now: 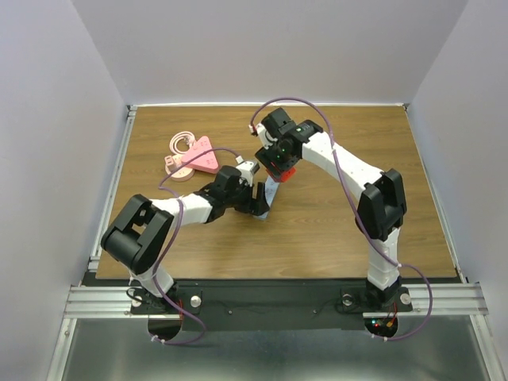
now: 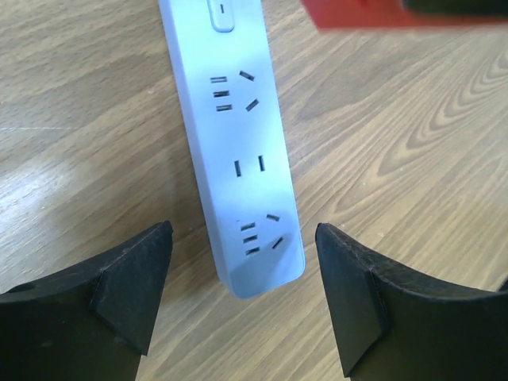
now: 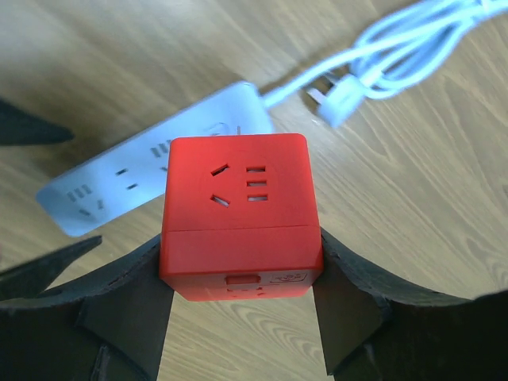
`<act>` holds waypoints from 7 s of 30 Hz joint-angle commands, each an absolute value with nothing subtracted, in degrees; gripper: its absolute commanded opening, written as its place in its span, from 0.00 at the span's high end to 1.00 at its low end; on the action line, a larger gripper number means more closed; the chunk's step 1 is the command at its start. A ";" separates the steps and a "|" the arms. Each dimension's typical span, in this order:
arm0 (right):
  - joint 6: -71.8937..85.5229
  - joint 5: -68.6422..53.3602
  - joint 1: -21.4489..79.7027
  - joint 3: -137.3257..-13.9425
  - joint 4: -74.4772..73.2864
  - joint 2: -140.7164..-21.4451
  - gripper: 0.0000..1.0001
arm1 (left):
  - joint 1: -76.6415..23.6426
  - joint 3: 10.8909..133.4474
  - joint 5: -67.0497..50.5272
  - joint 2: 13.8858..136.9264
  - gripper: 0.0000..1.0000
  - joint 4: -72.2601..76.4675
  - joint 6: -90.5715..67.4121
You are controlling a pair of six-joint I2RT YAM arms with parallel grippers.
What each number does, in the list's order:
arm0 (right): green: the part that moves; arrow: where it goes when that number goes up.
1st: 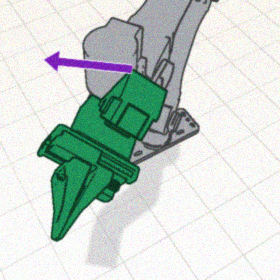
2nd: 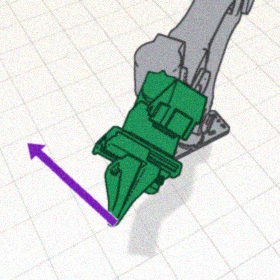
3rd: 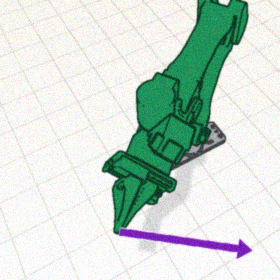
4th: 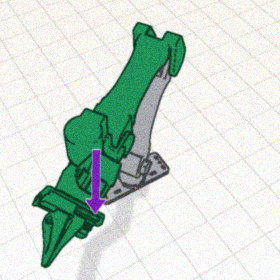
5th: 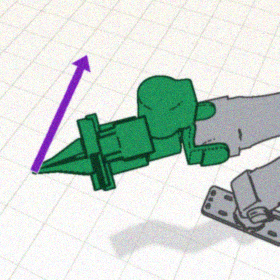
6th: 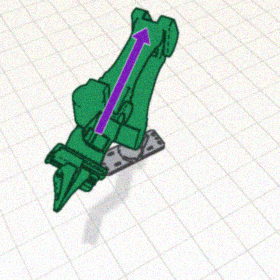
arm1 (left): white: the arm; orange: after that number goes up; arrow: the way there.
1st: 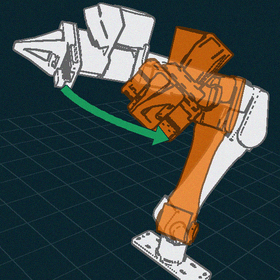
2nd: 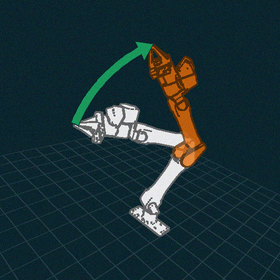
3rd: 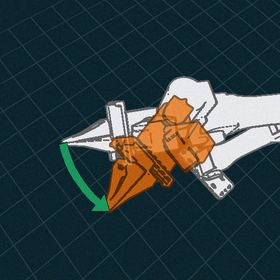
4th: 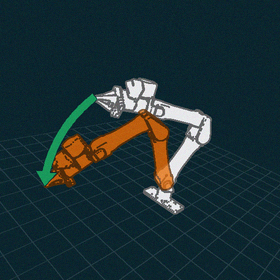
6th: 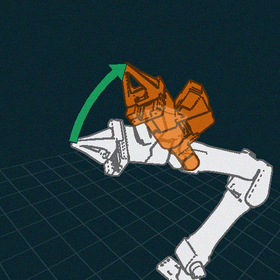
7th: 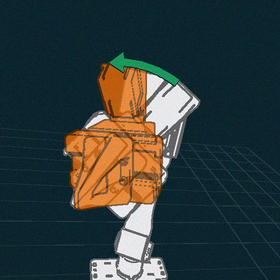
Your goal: Insert the plug
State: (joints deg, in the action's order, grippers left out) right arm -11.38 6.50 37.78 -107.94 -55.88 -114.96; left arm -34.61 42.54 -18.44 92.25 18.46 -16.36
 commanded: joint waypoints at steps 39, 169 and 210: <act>2.46 10.64 23.64 -84.73 -44.03 -87.28 1.00 | -54.76 53.87 -10.82 104.32 0.94 10.82 7.12; -11.25 1.67 37.97 -102.21 -66.18 -124.98 0.97 | -33.49 37.79 -25.58 83.49 0.02 27.86 -10.72; -8.00 12.92 37.26 -108.10 -64.08 -131.75 0.99 | -32.87 35.95 -26.19 83.76 0.02 29.00 -9.93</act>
